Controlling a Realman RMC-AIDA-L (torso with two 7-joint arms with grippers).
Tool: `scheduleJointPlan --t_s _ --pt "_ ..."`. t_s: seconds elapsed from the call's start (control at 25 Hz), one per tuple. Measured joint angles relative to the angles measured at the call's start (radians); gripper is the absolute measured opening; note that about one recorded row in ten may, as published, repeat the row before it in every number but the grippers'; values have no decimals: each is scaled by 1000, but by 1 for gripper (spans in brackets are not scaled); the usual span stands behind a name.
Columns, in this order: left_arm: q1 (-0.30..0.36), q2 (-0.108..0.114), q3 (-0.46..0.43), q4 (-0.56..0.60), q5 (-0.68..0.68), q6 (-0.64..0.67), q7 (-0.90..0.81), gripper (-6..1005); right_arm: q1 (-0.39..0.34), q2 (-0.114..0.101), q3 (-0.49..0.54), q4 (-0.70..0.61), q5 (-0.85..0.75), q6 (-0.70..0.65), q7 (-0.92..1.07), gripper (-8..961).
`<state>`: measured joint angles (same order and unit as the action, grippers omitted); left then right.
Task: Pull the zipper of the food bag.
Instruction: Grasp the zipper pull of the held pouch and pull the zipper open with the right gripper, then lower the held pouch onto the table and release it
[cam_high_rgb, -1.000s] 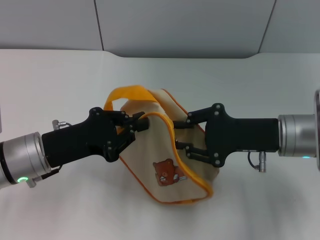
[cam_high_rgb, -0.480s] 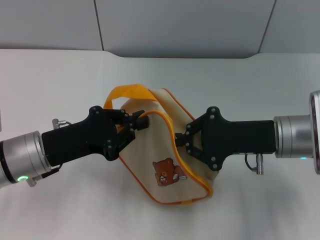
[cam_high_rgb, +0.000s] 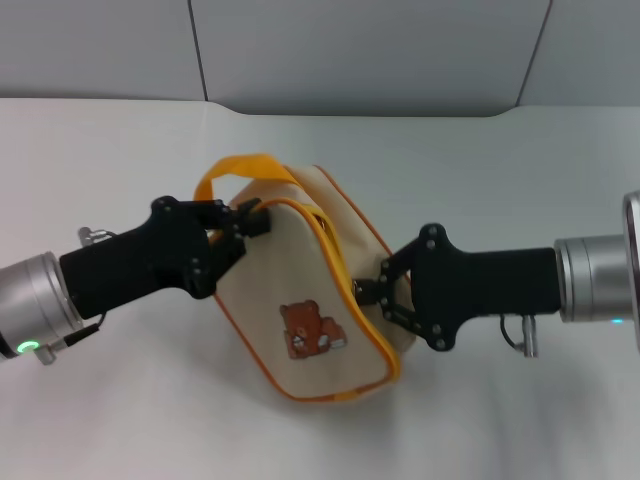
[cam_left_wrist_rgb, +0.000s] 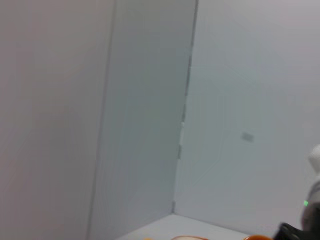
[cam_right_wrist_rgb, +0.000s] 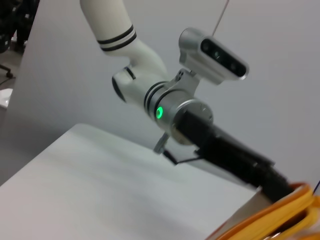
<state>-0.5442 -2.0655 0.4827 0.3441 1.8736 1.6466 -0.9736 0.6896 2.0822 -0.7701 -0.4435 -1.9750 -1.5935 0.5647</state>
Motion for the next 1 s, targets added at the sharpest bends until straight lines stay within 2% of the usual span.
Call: scheduleJointPlan --t_s 0.32,0.44,0.6,0.72,1.0 --pt "13 17 -52 0 -1 -48 -12 93 -42 -2 0 -42 -74 -13 16 42" --pt "21 18 -81 -1 -2 -64 -13 93 -82 -2 8 -71 -77 -26 21 55" --pt "23 18 -82 -3 -2 -69 -13 94 -100 0 19 -71 -64 -21 25 73" --pt "31 17 -85 -6 -4 -75 -24 94 -118 0 44 -54 -3 -20 51 86" --pt "82 -4 -88 -33 -43 -82 4 95 -160 -2 93 38 204 -28 120 117"
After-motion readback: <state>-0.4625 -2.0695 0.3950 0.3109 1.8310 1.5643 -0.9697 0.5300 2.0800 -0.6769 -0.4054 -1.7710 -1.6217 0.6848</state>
